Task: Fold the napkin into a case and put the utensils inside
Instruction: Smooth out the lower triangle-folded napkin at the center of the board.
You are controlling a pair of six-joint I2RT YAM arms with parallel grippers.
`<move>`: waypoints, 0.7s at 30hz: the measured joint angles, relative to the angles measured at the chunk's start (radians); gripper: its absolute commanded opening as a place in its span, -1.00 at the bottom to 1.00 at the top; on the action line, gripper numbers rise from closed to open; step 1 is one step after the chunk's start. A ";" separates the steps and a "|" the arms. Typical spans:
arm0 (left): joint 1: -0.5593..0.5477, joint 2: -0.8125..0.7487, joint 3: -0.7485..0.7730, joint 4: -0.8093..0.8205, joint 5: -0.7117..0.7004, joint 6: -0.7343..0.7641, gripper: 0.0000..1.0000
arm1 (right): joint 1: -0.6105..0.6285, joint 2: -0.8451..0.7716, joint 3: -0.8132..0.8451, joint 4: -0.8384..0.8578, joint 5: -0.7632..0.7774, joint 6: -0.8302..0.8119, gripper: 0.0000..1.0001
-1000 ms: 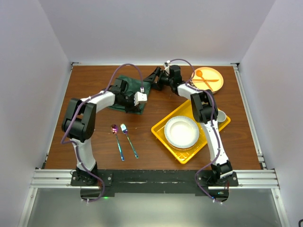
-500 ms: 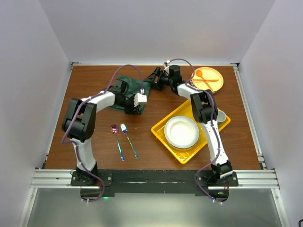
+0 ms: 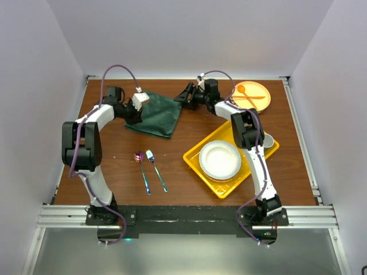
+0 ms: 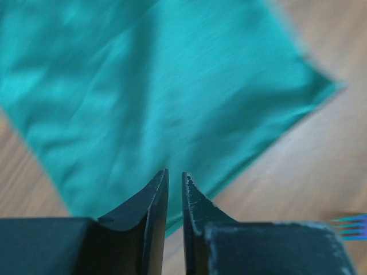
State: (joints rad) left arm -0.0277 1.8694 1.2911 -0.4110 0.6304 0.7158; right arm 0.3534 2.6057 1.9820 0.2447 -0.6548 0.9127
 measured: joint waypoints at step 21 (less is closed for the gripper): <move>0.020 0.024 -0.130 0.143 -0.210 -0.132 -0.82 | 0.008 -0.060 -0.002 -0.232 -0.030 -0.138 0.33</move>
State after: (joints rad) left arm -0.0078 1.8938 1.1614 -0.2684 0.4206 0.5842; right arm 0.3618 2.5454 1.9800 0.0132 -0.6846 0.7750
